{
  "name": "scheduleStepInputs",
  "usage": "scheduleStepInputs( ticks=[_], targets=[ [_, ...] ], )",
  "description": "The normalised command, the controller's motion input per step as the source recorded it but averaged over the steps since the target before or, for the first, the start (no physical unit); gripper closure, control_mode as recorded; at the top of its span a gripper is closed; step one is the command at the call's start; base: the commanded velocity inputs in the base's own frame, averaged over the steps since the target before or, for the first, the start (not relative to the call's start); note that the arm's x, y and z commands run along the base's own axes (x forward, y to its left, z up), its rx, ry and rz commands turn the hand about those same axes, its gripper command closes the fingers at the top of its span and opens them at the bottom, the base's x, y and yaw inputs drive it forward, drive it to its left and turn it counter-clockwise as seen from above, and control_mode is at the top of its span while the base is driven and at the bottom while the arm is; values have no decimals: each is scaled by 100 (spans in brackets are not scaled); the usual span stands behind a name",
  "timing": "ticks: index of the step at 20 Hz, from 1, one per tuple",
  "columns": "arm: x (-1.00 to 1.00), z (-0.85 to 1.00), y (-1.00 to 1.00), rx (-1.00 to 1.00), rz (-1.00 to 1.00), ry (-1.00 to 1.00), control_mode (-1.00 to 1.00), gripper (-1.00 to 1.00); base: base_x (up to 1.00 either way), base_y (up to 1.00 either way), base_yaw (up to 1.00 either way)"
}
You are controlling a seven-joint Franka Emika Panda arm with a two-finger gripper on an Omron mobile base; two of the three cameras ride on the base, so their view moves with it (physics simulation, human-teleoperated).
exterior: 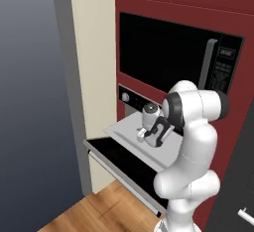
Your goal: Place the fish on the top rack of the oven, and slide the tray back inside. Close the oven door.
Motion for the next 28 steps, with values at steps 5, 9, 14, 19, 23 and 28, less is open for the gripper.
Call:
scheduleStepInputs(
  ticks=[5,9,14,19,23,28],
  targets=[
    [22,-55,4,0,-6,3,-100,100,0,0,0],
    [21,-52,0,0,-4,3,-100,100,0,0,0],
    [27,-48,0,0,-1,0,-100,100,0,0,0],
    [30,-45,0,0,-1,1,-100,100,0,0,0],
    [13,-42,12,0,0,1,-100,-100,0,0,0],
    [-45,-12,48,0,0,-2,-100,-100,0,0,0]
  ],
)
